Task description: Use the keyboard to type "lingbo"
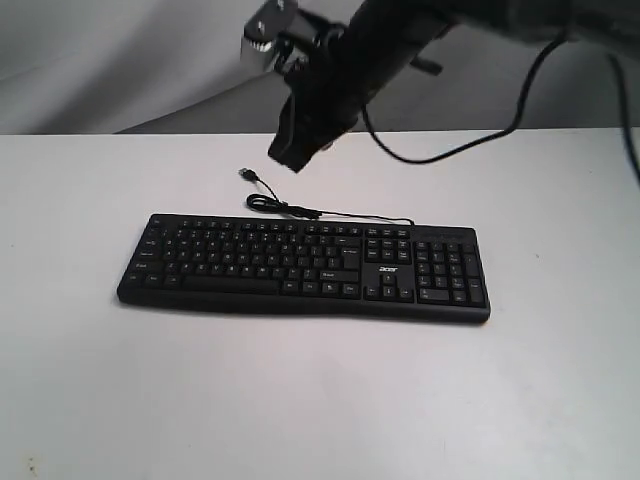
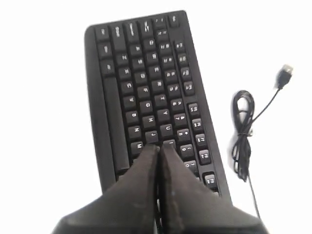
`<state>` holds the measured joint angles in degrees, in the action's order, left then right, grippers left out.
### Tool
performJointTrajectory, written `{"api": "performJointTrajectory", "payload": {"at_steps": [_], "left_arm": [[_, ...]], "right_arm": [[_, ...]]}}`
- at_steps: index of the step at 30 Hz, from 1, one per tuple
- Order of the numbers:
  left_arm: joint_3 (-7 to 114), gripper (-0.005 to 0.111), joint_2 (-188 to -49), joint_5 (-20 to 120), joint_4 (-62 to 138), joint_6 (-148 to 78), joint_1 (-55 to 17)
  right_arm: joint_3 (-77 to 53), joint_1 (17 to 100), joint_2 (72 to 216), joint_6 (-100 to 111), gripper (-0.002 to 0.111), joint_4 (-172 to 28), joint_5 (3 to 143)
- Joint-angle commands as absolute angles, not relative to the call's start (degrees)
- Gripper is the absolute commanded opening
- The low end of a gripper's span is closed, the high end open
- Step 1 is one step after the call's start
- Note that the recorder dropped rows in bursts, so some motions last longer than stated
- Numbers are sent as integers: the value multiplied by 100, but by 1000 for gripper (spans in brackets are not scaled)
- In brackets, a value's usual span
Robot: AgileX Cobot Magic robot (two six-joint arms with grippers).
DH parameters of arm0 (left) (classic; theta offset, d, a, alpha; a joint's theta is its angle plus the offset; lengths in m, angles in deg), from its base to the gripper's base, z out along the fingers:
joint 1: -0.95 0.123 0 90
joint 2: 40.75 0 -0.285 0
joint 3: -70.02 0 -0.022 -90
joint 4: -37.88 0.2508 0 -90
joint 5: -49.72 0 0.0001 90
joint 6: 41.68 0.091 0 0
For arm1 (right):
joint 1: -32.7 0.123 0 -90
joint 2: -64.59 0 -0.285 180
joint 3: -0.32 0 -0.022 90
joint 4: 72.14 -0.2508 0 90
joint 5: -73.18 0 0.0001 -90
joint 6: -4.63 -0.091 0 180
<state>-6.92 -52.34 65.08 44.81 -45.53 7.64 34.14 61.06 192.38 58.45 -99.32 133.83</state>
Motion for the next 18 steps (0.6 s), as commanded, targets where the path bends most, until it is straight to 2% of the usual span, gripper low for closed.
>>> {"api": "performJointTrajectory", "payload": {"at_steps": [1,8,18], "left_arm": [[-719,1,-5271,6474,4459,-4565,760],[-719,1,-5271,6474,4459,-4565,760],[-719,1,-5271,6474,4459,-4565,760]], "right_arm": [[3417,6066,18298,5412,0,-9715,13553],[3417,6066,17266,4003,0,-9628,13584],[3417,6066,16887,3993,0,-9642,13535]]}}
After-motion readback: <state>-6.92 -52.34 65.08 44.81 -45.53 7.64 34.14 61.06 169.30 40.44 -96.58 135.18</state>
